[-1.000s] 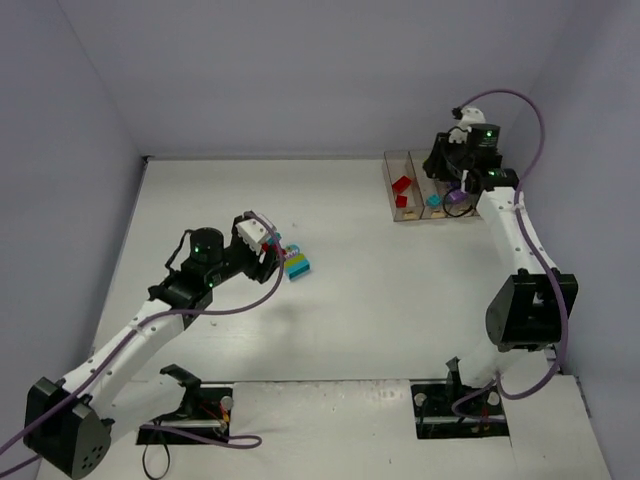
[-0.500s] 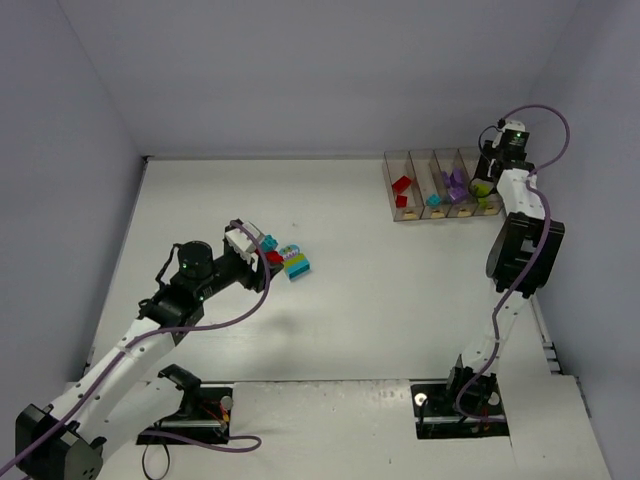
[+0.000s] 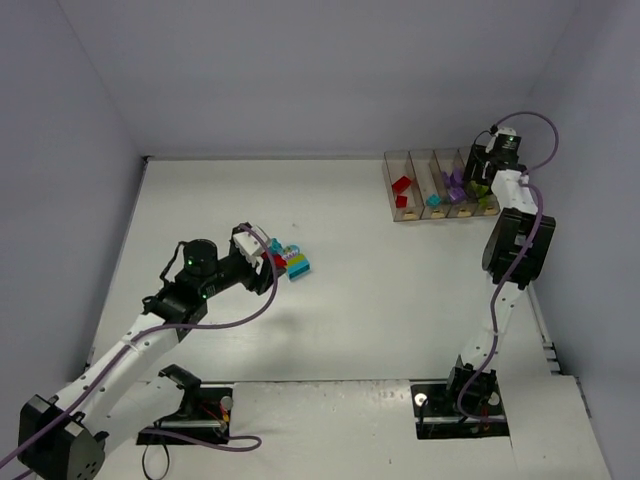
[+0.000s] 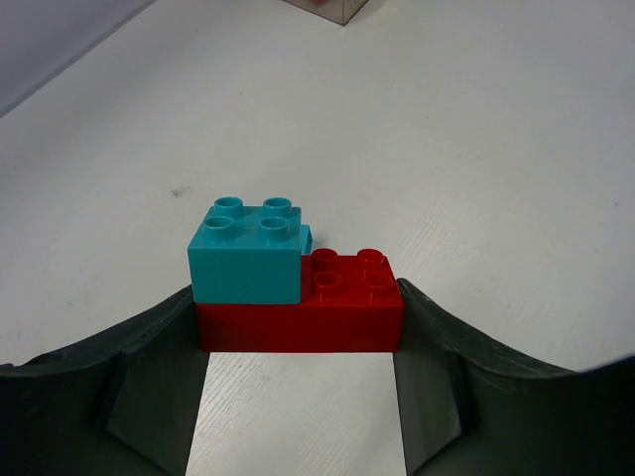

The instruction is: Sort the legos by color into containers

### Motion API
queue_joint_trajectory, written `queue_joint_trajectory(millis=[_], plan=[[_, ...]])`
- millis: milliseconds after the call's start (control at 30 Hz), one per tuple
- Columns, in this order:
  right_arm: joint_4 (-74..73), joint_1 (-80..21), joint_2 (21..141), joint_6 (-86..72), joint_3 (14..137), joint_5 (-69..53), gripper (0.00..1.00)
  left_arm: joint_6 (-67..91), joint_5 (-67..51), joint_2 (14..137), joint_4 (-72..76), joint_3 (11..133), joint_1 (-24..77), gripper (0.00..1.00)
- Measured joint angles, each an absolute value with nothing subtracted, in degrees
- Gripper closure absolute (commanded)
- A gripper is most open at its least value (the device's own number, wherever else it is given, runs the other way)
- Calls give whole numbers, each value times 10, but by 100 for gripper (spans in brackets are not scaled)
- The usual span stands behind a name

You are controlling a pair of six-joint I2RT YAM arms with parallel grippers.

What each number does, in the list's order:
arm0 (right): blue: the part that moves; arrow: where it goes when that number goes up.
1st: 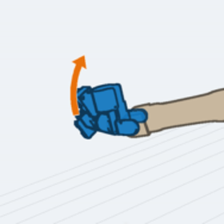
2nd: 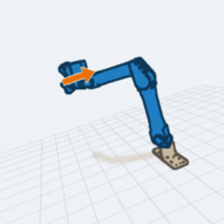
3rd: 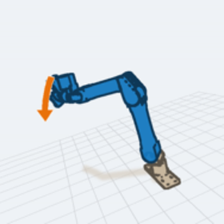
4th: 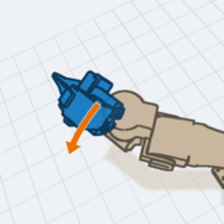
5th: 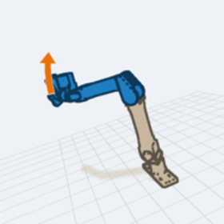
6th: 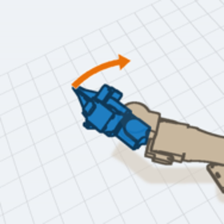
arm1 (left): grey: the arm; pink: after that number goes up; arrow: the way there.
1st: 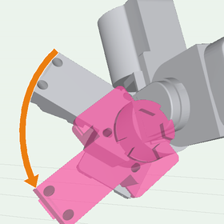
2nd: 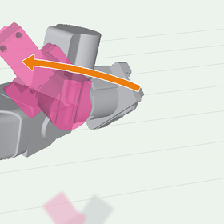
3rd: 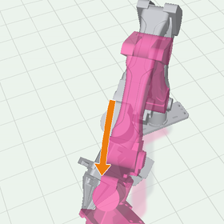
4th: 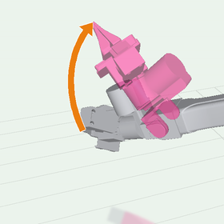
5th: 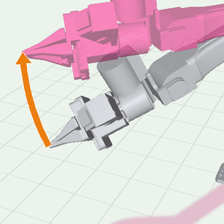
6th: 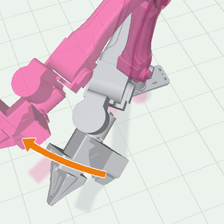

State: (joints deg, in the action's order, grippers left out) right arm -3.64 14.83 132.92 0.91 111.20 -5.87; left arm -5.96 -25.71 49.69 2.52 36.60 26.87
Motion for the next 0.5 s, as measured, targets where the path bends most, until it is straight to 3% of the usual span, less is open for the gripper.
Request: queue_joint_trajectory(millis=[267, 500], plan=[[-62, 101, 1224, -20, 1069, -112, 41, -94, -281, 544, 44, 367, 269, 100], [-47, -57, 1028, -91, 984, -225, 36, -139, -287, 571, 45, 406, 269, 99]])
